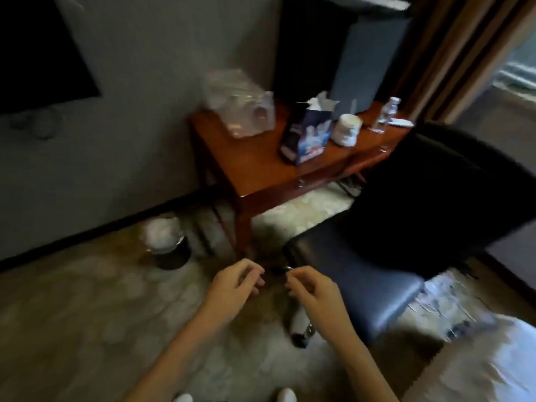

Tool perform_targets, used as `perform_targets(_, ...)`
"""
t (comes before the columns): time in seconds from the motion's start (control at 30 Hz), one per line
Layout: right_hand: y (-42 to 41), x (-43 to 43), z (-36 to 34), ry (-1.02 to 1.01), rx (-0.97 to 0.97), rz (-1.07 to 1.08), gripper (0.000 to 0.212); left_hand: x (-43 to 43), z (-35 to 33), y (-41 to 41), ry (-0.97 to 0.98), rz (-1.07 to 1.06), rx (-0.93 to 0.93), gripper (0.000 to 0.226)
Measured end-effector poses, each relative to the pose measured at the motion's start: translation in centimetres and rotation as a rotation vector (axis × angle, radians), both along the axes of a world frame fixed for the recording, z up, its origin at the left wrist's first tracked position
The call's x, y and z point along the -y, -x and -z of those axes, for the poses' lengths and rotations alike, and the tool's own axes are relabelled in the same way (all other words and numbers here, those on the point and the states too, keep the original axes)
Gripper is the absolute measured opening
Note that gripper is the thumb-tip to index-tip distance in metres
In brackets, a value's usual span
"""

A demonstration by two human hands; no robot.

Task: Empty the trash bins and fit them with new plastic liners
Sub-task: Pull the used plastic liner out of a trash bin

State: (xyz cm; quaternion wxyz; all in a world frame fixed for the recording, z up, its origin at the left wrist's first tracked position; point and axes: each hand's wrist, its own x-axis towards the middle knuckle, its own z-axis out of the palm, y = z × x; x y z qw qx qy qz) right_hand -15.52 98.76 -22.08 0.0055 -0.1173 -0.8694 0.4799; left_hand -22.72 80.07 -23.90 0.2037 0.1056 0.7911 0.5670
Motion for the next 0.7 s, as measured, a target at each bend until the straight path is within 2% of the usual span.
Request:
perform_targets(0.13,2.5,1.1,2.5,-0.002,0.007,-0.294,0.009,2.4,1.6,-3.9,-0.044,-0.4,0.092,0.022)
perform_targets(0.23,1.2,2.9,2.8,0.116,0.074,-0.431,0.009,3.6,1.5,-8.5,-0.044,-0.564,0.117,0.019)
perform_targets(0.4,-2.2,6.0,3.9,0.159,0.15,-0.658,0.009,5.5,2.0,-16.1,-0.061,-0.844,0.106,0.02)
perform_targets(0.53,-7.8,7.4,6.9,0.184,0.245,-0.753,0.01,6.7,5.3,-24.3,-0.028,-0.96,0.128,0.019)
perform_targets(0.7,-15.8,7.3,14.4,0.194,0.294,-0.817,0.011,6.1,13.3,-34.3,-0.037,-1.052,0.101,0.016)
